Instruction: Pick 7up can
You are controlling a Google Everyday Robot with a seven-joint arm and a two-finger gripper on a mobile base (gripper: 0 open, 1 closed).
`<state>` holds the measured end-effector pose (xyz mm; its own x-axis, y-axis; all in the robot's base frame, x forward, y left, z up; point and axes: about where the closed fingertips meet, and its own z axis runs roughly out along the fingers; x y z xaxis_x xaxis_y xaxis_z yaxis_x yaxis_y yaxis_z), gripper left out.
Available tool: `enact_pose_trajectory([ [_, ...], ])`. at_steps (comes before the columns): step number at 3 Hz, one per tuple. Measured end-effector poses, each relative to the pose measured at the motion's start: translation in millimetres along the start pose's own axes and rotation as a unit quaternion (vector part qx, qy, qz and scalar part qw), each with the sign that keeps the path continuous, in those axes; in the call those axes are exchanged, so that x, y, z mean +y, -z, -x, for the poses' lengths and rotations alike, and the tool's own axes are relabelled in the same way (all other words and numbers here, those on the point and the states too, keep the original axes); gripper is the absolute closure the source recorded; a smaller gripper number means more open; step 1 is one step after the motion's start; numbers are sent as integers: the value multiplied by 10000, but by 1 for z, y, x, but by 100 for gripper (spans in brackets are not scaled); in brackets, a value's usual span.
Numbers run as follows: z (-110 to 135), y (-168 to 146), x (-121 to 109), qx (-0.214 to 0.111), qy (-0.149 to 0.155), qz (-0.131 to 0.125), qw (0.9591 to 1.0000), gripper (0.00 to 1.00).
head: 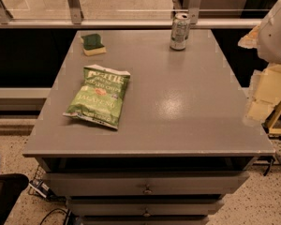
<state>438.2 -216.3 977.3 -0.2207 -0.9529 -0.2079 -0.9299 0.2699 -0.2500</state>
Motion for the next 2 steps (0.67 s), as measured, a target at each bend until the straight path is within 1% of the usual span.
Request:
enact_pose_trajectory([
  [1, 0, 0, 0, 0, 0, -1, 10000, 0],
  [2, -3, -3, -13, -113, -97, -220, 9996, 0],
])
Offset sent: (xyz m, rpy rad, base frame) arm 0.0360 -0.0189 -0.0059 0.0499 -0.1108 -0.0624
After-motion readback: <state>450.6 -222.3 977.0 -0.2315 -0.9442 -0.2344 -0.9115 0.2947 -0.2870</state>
